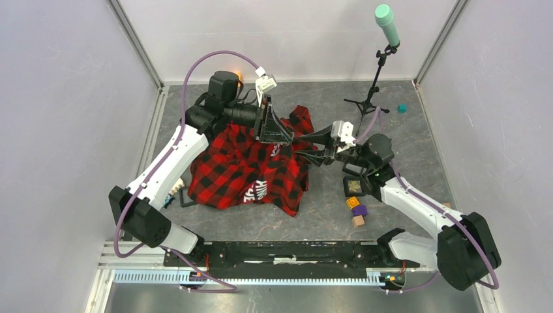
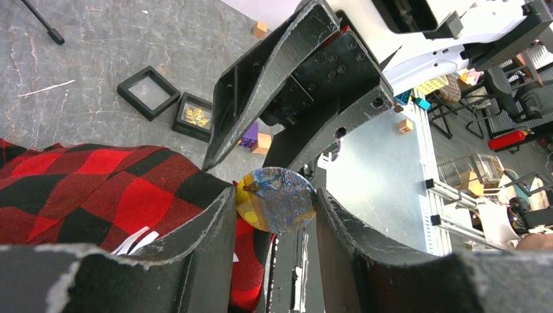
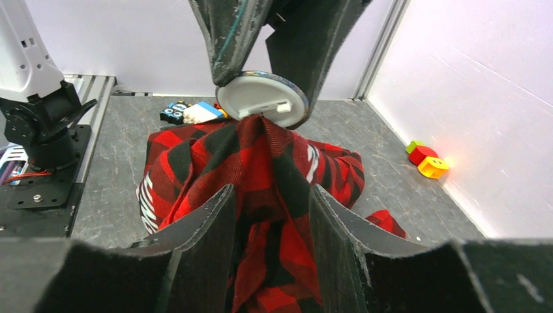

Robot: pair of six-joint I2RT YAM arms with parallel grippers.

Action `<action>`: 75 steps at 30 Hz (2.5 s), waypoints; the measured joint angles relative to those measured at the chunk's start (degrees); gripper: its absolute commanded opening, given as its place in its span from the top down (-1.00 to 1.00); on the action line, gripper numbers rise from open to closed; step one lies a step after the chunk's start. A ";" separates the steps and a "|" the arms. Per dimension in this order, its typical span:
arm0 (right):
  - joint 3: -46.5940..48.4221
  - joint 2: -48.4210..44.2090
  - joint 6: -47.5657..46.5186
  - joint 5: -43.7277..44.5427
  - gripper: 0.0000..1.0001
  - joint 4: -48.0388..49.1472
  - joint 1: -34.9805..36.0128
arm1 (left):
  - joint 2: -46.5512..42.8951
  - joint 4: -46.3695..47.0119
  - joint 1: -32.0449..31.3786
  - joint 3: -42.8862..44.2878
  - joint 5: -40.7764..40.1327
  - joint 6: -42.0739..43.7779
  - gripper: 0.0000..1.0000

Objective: Remove the brooch from the garment
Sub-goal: Remove the brooch from the clothes.

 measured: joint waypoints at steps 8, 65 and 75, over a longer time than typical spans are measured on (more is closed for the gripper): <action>0.00 0.28 2.43 0.39 -0.21 2.08 1.66 | -0.35 2.19 0.00 -2.03 0.98 -1.22 0.50; 18.91 9.22 4.13 -3.98 1.00 -28.63 4.74 | -21.09 5.35 -0.87 -16.90 -16.15 7.41 0.08; 13.97 9.22 20.02 -6.64 1.00 -19.85 4.61 | -20.31 7.34 -0.94 -17.99 -18.75 9.77 -0.14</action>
